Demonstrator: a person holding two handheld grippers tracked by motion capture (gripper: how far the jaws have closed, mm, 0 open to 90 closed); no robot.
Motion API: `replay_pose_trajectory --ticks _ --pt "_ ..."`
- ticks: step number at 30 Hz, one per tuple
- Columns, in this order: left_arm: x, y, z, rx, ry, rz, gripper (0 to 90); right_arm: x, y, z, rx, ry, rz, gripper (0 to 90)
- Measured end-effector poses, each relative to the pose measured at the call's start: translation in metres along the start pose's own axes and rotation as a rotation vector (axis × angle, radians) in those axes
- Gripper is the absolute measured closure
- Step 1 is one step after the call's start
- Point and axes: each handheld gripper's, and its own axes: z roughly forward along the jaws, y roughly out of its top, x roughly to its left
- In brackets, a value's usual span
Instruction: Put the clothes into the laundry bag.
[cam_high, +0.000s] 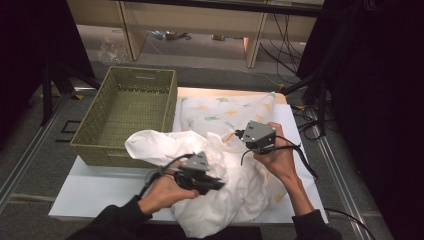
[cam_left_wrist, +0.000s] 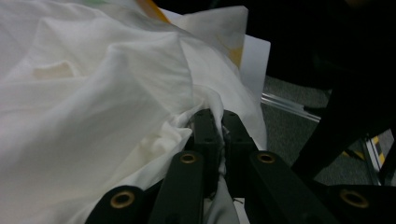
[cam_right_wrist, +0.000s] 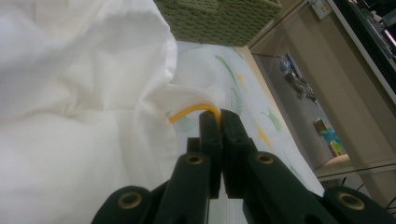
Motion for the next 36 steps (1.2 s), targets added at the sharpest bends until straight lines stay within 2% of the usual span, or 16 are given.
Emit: replay_pose_trajectory --ticks 4,7,11,15,16,18,20,21,22,24,26,27,30,32,34,36 --pt "-0.009 0.001 0.037 0.054 -0.021 0.016 85.5 0.0 0.001 0.003 -0.004 0.007 -0.01 89.7" --pt "-0.012 -0.002 0.045 0.066 -0.019 -0.004 81.2 0.002 0.0 0.002 0.006 0.009 0.0 89.7" --pt "-0.02 0.002 0.035 0.059 -0.055 -0.035 61.4 0.002 0.0 0.001 -0.001 0.01 -0.02 89.6" --pt "-0.022 0.019 0.004 0.049 -0.025 0.025 44.1 0.002 0.0 0.001 0.002 0.016 -0.022 89.7" --pt "-0.019 0.023 -0.007 0.022 0.007 0.035 41.6 0.002 0.0 0.001 0.002 0.013 -0.02 89.7" --pt "-0.004 0.029 -0.027 -0.037 0.077 0.01 35.1 0.002 -0.001 0.0 0.008 0.017 -0.01 89.7" --pt "0.017 0.031 -0.042 -0.055 0.153 -0.028 27.9 0.0 -0.001 0.0 0.0 0.009 -0.02 89.6" --pt "0.029 0.03 -0.047 -0.057 0.206 -0.011 26.1 0.001 0.0 0.0 0.003 0.01 -0.007 89.6" --pt "0.041 0.027 -0.049 -0.066 0.263 -0.041 25.5 0.002 0.0 0.0 0.0 0.016 -0.013 89.6" --pt "0.067 0.019 -0.048 -0.056 0.309 -0.102 22.0 0.002 0.0 0.001 0.005 0.018 -0.013 89.7" --pt "0.09 0.01 -0.043 0.014 0.363 -0.13 21.6 0.001 0.001 0.002 0.0 0.013 -0.016 89.7" --pt "0.099 0.007 -0.038 0.038 0.394 -0.136 21.0 0.002 0.001 0.002 0.008 0.014 0.007 89.6" --pt "0.119 0.0 -0.022 0.097 0.466 -0.173 18.3 0.002 0.001 0.003 0.008 0.023 -0.013 89.7" --pt "0.122 -0.004 -0.01 0.152 0.473 -0.131 15.2 0.002 0.001 0.003 0.009 0.02 -0.015 89.7" --pt "0.129 -0.008 -0.001 0.243 0.433 -0.122 15.4 0.001 0.0 0.004 0.009 0.02 -0.025 89.6" --pt "0.136 -0.015 0.008 0.276 0.382 -0.19 16.4 0.001 0.0 0.004 0.011 0.019 -0.026 89.6"
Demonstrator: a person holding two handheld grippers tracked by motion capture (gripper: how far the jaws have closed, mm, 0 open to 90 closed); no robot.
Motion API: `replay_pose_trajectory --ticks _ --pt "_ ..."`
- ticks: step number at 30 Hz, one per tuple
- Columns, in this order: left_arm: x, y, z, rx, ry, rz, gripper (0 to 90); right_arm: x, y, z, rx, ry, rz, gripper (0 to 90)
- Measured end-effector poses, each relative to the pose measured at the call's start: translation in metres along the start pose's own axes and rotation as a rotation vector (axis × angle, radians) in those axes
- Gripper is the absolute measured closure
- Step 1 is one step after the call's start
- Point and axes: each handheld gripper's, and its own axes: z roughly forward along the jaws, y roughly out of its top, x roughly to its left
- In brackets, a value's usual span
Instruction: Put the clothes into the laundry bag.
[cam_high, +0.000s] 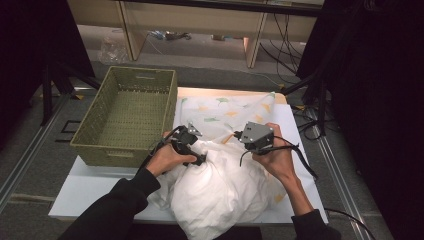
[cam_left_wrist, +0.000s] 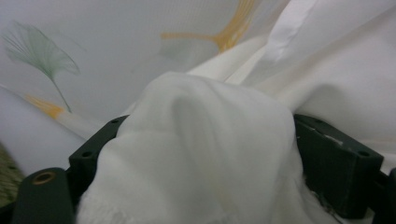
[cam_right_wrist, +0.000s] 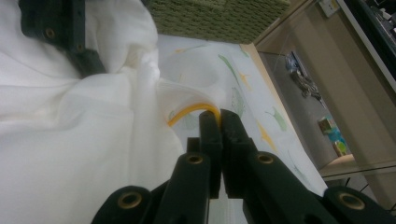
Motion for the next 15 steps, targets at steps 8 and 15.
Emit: replay_pose_trajectory --ticks 8,15 --pt "-0.014 -0.002 -0.016 -0.029 -0.27 -0.059 77.9 0.001 0.0 -0.001 0.005 -0.001 0.023 89.7" --pt "-0.066 0.009 -0.032 -0.112 -0.378 -0.004 78.8 0.004 0.003 0.005 -0.006 0.019 -0.003 89.7"
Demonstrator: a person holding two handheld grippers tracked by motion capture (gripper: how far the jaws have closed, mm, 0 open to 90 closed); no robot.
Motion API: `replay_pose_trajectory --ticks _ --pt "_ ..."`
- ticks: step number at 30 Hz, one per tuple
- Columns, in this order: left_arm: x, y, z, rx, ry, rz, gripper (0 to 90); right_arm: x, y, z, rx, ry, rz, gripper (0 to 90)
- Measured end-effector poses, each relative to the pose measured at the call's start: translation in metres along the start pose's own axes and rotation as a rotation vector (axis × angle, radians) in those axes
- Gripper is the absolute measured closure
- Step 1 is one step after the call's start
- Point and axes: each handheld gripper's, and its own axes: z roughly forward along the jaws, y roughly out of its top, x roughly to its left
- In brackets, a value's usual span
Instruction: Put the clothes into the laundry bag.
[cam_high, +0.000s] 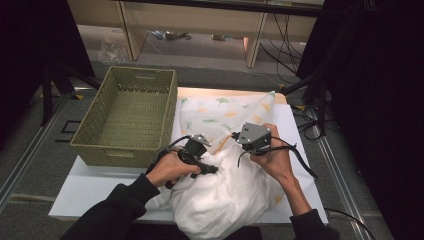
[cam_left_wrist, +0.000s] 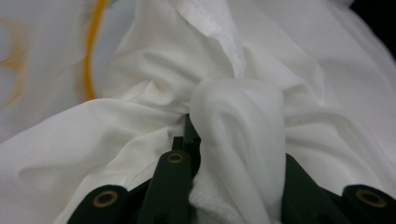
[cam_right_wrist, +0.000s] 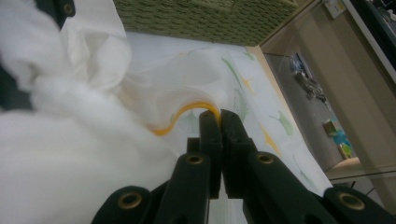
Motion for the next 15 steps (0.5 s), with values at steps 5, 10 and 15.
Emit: replay_pose_trajectory --ticks 5,10,15 --pt "-0.008 0.01 0.027 -0.018 0.069 0.04 78.8 0.002 0.004 -0.006 -0.006 0.002 0.016 89.7" --pt "0.031 0.018 0.037 -0.031 0.151 -0.024 79.6 0.0 0.005 -0.019 -0.015 -0.015 0.011 89.7" --pt "0.051 0.023 0.03 -0.116 0.266 -0.09 82.0 0.002 0.008 -0.024 -0.001 -0.024 0.012 89.7"
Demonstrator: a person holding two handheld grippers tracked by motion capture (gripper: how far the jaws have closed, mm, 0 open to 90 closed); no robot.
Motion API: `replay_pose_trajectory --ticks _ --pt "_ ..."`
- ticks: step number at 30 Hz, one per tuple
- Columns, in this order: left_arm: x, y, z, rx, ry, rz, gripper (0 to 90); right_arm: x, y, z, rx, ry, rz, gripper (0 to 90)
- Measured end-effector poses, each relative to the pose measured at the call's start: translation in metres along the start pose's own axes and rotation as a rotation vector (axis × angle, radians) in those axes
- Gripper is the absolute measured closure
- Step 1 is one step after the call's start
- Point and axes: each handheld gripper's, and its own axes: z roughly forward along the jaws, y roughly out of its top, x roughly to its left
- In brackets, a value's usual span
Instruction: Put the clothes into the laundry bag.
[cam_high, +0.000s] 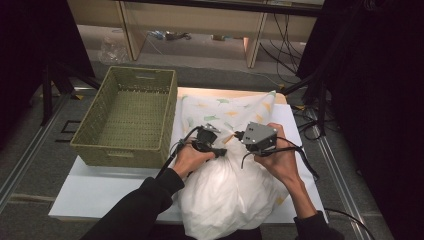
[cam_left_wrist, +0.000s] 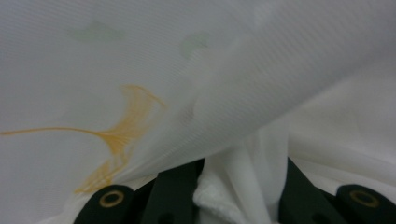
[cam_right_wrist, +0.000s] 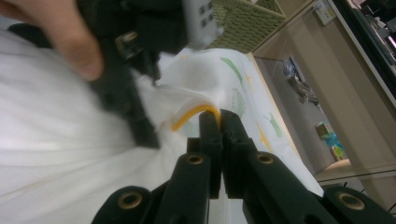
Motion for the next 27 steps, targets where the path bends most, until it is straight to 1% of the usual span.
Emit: replay_pose_trajectory --ticks 1,2,3,4,5,6,7,8,9,10,11,12,13,14,15,17,18,19,20,21,22,23,24,25,26,27 --pt "0.004 0.004 -0.004 -0.033 0.009 -0.018 82.1 0.0 0.001 0.001 -0.004 0.007 -0.026 89.7" --pt "0.009 0.007 -0.009 -0.06 0.023 -0.042 82.3 0.002 0.002 0.002 0.006 0.012 -0.02 89.7" --pt "0.013 0.011 -0.014 -0.076 0.037 -0.048 82.3 0.003 0.002 0.003 0.012 0.01 -0.004 89.7" --pt "0.016 0.014 -0.02 -0.091 0.051 -0.047 82.3 0.004 0.003 0.005 0.016 0.008 -0.004 89.7" --pt "0.018 0.016 -0.024 -0.106 0.057 -0.05 82.1 0.002 0.003 0.007 0.012 0.006 -0.023 89.7" --pt "0.019 0.016 -0.025 -0.101 0.045 -0.056 81.6 0.002 0.003 0.008 0.014 0.001 -0.022 89.7" --pt "0.019 0.015 -0.024 -0.078 0.022 -0.061 80.1 0.002 0.004 0.009 0.015 0.003 -0.024 89.7" --pt "0.018 0.012 -0.022 -0.074 0.014 -0.054 78.3 0.001 0.003 0.009 0.016 0.008 -0.024 89.7" --pt "0.016 0.009 -0.021 -0.063 0.009 -0.051 74.2 0.001 0.003 0.009 0.016 0.001 -0.021 89.7" --pt "0.013 0.005 -0.019 -0.04 -0.02 -0.057 66.9 0.001 0.003 0.009 0.014 0.003 -0.023 89.7" --pt "0.009 0.003 -0.018 -0.008 -0.052 -0.041 58.4 0.001 0.003 0.01 0.014 0.003 -0.023 89.7" --pt "0.005 0.0 -0.019 0.025 -0.07 -0.007 50.9 0.0 0.002 0.01 0.013 0.003 -0.022 89.7" --pt "-0.001 -0.003 -0.021 0.03 -0.053 0.015 46.7 0.0 0.002 0.01 0.015 0.004 -0.021 89.7" --pt "-0.004 -0.004 -0.026 0.031 -0.036 0.063 42.0 0.001 0.001 0.009 0.025 0.0 0.007 89.7" --pt "-0.008 -0.005 -0.031 0.018 -0.025 0.087 36.0 0.0 0.0 0.009 0.023 0.0 0.006 89.7" --pt "-0.011 -0.006 -0.043 0.018 -0.013 0.109 26.8 0.0 -0.001 0.009 0.022 0.001 0.012 89.7" --pt "-0.011 -0.007 -0.05 0.022 -0.014 0.123 24.3 -0.001 -0.001 0.008 0.021 -0.003 0.011 89.7" --pt "-0.011 -0.008 -0.058 0.028 -0.008 0.127 23.7 -0.001 -0.002 0.008 0.023 0.002 0.012 89.7" --pt "-0.01 -0.009 -0.065 0.028 0.001 0.139 23.5 -0.002 -0.002 0.008 0.018 0.005 -0.003 89.7" --pt "-0.009 -0.01 -0.071 0.025 0.017 0.151 22.8 -0.002 -0.002 0.008 0.016 0.001 -0.004 89.7" --pt "-0.008 -0.012 -0.076 0.033 0.042 0.166 22.5 -0.003 -0.002 0.008 0.014 0.0 -0.008 89.7" --pt "-0.007 -0.014 -0.081 0.058 0.052 0.187 23.2 -0.003 -0.003 0.008 0.014 0.0 -0.007 89.7" --pt "-0.006 -0.017 -0.083 0.076 0.044 0.174 23.4 -0.003 -0.002 0.008 0.015 0.001 -0.004 89.7" --pt "-0.004 -0.02 -0.084 0.092 0.034 0.172 23.2 -0.003 -0.002 0.008 0.014 0.005 -0.008 89.7" --pt "-0.003 -0.023 -0.084 0.108 0.034 0.181 23.2 -0.002 -0.002 0.008 0.016 0.01 -0.002 89.7" --pt "-0.002 -0.027 -0.082 0.123 0.033 0.18 23.1 -0.002 -0.002 0.008 0.015 0.01 -0.002 89.7"
